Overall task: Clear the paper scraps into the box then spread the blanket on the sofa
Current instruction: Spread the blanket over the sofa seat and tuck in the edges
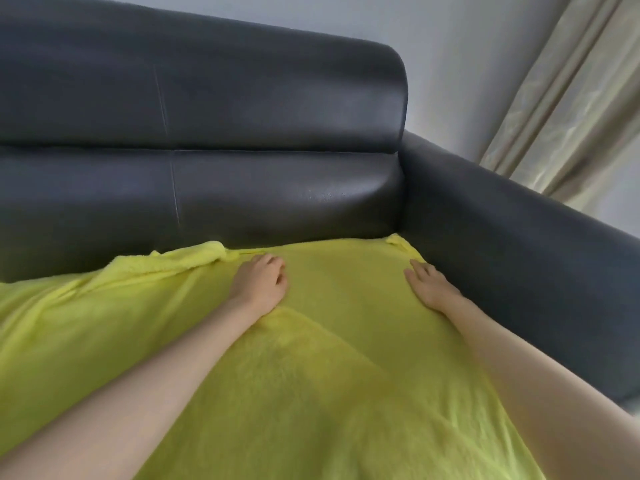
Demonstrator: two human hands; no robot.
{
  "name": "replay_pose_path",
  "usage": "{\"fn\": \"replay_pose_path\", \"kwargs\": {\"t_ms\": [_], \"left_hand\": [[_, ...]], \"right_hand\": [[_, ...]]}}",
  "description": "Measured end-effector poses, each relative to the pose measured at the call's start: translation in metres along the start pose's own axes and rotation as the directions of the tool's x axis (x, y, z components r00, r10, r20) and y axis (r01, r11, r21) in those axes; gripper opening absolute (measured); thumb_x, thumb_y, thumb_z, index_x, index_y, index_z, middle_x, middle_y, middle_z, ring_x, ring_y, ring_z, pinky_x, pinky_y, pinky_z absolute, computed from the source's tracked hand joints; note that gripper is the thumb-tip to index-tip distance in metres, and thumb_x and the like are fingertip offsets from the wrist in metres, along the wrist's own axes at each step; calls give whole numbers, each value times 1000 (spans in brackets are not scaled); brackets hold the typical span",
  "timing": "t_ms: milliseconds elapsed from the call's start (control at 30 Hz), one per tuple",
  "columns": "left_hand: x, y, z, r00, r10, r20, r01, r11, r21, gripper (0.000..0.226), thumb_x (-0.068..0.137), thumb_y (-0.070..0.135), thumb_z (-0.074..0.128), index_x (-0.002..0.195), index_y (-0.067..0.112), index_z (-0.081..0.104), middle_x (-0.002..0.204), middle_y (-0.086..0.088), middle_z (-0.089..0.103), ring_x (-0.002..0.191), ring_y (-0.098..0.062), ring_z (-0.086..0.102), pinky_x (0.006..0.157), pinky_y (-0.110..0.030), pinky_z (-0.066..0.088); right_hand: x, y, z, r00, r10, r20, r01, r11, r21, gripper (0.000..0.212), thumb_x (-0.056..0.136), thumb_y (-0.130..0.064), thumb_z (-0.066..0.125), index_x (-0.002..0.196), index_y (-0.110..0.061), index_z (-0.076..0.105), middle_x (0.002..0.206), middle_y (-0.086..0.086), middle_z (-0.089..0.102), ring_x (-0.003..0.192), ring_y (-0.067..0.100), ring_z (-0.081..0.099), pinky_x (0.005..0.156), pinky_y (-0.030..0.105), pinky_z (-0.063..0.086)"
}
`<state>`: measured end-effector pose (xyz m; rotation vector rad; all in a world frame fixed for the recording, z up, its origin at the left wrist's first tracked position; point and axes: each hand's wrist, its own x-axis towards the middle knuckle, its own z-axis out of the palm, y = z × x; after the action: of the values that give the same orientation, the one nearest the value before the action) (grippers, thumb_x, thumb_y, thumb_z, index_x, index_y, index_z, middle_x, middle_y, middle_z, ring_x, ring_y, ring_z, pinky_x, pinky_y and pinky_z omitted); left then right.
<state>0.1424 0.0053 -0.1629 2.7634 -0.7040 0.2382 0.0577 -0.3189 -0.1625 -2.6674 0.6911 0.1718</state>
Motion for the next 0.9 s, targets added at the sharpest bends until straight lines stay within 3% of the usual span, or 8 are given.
{"fn": "replay_pose_path", "kwargs": {"t_ms": [67,200,300,467,600,733,833,900], "left_hand": [[-8,31,-4,1000,14,26,-14,999,-37,45,98,33,40,139,16,46,142,-1,46,132,-20,40,108,-34,33],[-46,107,4,989,112,93,-98,985,-140,54,98,45,34,146,20,36,153,-1,31,142,-19,26,117,-35,20],[-74,124,20,984,117,137,-111,992,-55,61,97,53,23,152,26,19,161,1,9,148,-15,5,121,-36,3],[-79,108,14,970,163,183,-164,986,-10,62,98,57,16,154,30,10,162,6,1,148,-10,-2,121,-34,1],[-92,89,3,957,184,226,-190,982,4,67,96,62,16,154,31,5,161,6,-6,148,-10,-7,121,-34,-1],[-104,78,-11,955,151,255,-159,987,9,72,94,66,21,154,30,7,161,7,-2,148,-10,-3,120,-35,1],[-111,76,-23,936,127,328,-141,990,17,74,92,67,23,154,31,4,161,8,-5,148,-10,-5,121,-38,1],[-112,75,-28,920,108,377,-126,992,23,74,93,66,26,154,31,1,161,7,-8,148,-11,-7,120,-43,0]], "right_hand": [[-4,-7,0,1000,5,-30,-9,994,-111,59,101,-51,14,153,-24,15,159,3,18,143,26,23,109,48,29],[-28,-33,-1,915,-153,-373,-21,905,-424,35,99,-25,34,129,-13,50,125,8,52,114,24,49,93,38,42],[-54,-37,9,881,-130,-455,-40,938,-345,34,98,-22,37,128,-12,49,125,8,51,114,25,48,95,38,42],[-97,-4,9,894,64,-443,-160,970,-183,42,97,-11,43,138,-10,41,131,12,46,119,29,45,91,38,46],[-120,21,-5,923,198,-331,-261,952,-158,42,93,-2,50,134,-8,44,131,16,46,113,32,49,80,36,49],[-123,29,-29,937,308,-167,-298,951,82,11,94,-7,50,100,-5,59,84,8,55,66,21,52,52,29,44],[-122,25,-40,924,361,130,-381,828,411,27,93,-25,60,107,-2,59,91,13,66,78,25,66,73,36,58],[-121,23,-41,907,329,262,-421,739,527,35,91,-35,63,101,-2,57,102,17,68,94,30,69,88,44,56]]}}
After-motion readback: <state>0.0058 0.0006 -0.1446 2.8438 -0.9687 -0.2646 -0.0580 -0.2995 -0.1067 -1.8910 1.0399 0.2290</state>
